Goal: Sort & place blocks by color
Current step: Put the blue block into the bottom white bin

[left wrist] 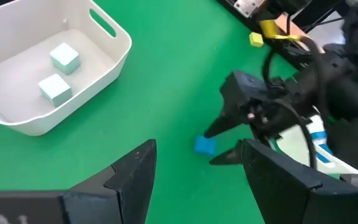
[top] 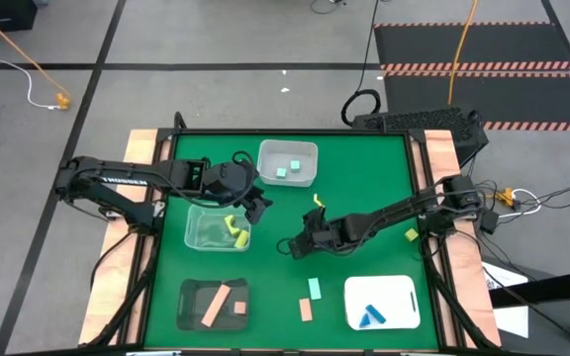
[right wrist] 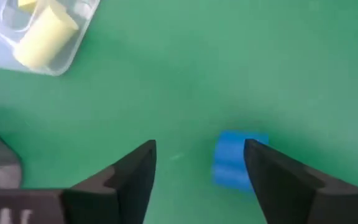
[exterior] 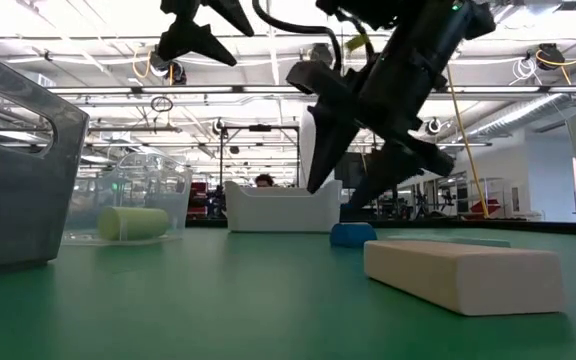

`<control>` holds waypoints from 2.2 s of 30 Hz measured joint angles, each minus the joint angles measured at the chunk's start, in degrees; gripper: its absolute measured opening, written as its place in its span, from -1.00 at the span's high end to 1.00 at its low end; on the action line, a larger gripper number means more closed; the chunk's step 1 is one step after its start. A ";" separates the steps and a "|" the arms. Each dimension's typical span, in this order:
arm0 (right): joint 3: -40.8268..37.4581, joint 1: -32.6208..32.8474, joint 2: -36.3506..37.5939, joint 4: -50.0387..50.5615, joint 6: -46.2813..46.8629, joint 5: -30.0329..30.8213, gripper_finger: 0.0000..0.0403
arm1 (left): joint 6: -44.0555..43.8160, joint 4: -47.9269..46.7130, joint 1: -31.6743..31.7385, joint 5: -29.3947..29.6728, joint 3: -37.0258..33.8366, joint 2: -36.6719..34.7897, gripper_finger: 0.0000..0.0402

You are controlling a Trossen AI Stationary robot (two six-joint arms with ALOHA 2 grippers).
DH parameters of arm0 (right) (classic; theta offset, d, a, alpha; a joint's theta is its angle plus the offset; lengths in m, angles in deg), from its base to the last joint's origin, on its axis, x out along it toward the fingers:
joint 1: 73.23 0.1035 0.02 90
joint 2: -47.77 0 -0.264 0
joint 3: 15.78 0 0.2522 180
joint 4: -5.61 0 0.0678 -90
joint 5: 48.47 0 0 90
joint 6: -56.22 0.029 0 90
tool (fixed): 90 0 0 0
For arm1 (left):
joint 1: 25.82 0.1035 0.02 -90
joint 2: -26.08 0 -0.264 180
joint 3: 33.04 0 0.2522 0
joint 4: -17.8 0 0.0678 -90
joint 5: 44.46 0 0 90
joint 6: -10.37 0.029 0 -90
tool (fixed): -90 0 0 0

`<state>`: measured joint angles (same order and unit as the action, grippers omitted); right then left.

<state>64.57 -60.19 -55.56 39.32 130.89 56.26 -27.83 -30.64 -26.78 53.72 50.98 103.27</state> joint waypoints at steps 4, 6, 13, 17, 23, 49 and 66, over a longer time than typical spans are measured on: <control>0.06 1.27 -1.41 -0.09 3.99 1.24 -0.24 | -0.93 -0.07 0.00 -0.01 0.00 0.00 -0.17; 0.06 1.63 -1.53 0.23 4.00 2.05 -0.24 | -0.96 0.13 0.02 -0.01 0.00 0.00 -0.17; -0.01 2.97 -1.63 0.41 2.35 7.78 -0.20 | -1.44 0.54 0.02 -0.01 0.00 0.00 -0.17; -0.01 2.93 -1.27 -0.29 0.82 7.80 -0.19 | -1.59 0.53 0.00 -0.01 0.00 0.00 -0.17; -0.01 2.95 -0.83 0.47 0.69 7.82 -0.19 | -1.26 0.17 0.00 -0.01 0.00 0.00 -0.17; 0.08 4.28 -3.31 4.92 0.37 11.41 -0.19 | 1.26 0.15 0.00 -0.01 0.00 0.04 -0.17; 0.14 4.26 -7.84 6.12 -2.72 12.13 0.45 | 1.51 0.41 0.11 0.42 0.00 0.05 -0.17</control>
<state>64.71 -55.93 -63.40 45.44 128.17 68.38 -26.31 -30.22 -26.67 54.14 50.98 103.33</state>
